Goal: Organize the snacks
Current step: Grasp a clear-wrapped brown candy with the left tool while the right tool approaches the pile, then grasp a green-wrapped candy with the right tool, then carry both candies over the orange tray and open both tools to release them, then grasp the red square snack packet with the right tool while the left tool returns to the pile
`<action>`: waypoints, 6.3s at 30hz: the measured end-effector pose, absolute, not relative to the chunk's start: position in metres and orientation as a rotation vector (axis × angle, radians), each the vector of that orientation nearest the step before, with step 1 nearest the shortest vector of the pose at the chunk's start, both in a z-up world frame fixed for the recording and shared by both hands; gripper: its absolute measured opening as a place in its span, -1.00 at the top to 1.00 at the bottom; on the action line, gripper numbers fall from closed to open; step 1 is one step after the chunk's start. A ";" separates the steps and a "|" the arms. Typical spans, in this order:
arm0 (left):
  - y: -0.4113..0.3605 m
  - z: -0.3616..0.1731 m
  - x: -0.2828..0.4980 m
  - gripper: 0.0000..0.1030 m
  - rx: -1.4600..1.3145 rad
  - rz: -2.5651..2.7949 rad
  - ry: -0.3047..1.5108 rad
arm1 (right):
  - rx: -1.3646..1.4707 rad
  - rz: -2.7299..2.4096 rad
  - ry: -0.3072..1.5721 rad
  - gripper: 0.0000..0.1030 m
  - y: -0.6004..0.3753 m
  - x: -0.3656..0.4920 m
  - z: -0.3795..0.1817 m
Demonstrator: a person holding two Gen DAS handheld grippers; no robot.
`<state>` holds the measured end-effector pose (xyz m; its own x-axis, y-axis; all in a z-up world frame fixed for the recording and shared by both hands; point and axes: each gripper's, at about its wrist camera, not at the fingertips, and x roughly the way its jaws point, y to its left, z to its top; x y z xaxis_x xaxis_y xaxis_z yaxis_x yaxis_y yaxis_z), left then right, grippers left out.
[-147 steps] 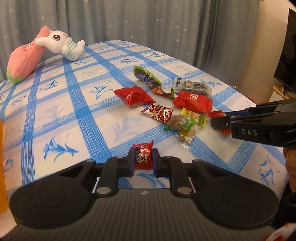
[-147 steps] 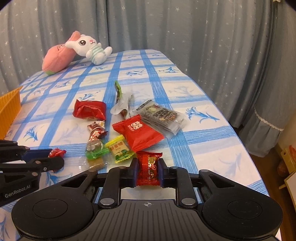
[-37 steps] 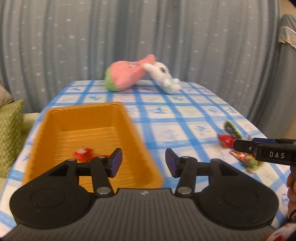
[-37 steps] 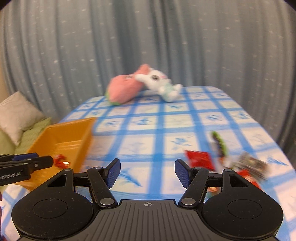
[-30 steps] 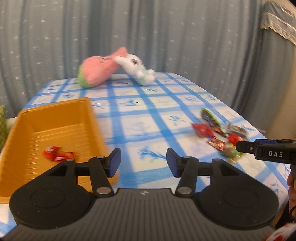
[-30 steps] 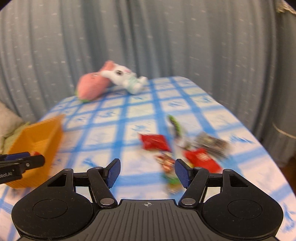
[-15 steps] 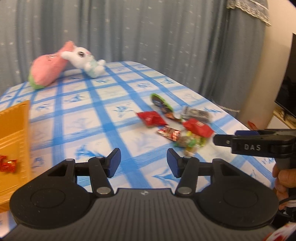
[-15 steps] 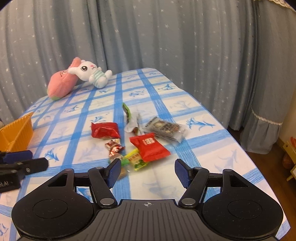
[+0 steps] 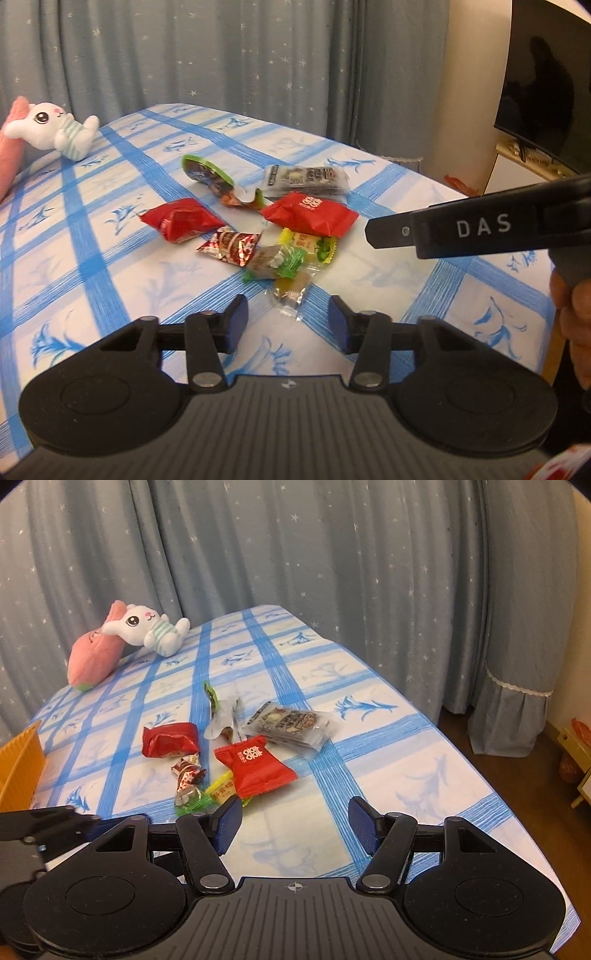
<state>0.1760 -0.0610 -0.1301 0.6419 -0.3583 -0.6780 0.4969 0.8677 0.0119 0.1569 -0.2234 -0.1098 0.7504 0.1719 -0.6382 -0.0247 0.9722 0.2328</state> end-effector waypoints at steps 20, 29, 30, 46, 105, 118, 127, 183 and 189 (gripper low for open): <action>-0.017 -0.123 0.170 0.63 0.174 -0.383 0.786 | 0.188 0.211 0.711 -0.25 -0.207 0.161 -0.113; 0.034 -0.118 0.161 0.63 0.122 -0.237 0.785 | 0.117 0.374 0.695 -0.14 -0.157 0.174 -0.112; 0.038 -0.119 0.161 0.63 0.119 -0.227 0.786 | 0.106 0.386 0.697 -0.13 -0.151 0.176 -0.113; 0.061 -0.125 0.165 0.45 0.068 -0.172 0.765 | -0.148 0.493 0.699 0.03 -0.086 0.214 -0.145; 0.239 -0.048 0.076 0.64 -0.116 0.270 0.626 | -0.082 0.884 0.575 0.59 0.091 0.150 -0.067; 0.255 -0.049 0.070 0.62 -0.137 0.327 0.619 | -0.084 0.876 0.594 0.59 0.094 0.153 -0.075; 0.256 -0.049 0.068 0.62 -0.146 0.337 0.618 | -0.072 0.883 0.588 0.58 0.096 0.153 -0.075; 0.089 -0.044 0.143 0.06 -0.090 -0.049 0.628 | 0.148 0.323 0.602 -0.10 -0.121 0.167 -0.082; 0.055 -0.053 0.154 0.01 -0.064 -0.114 0.654 | 0.152 0.240 0.617 -0.10 -0.158 0.166 -0.089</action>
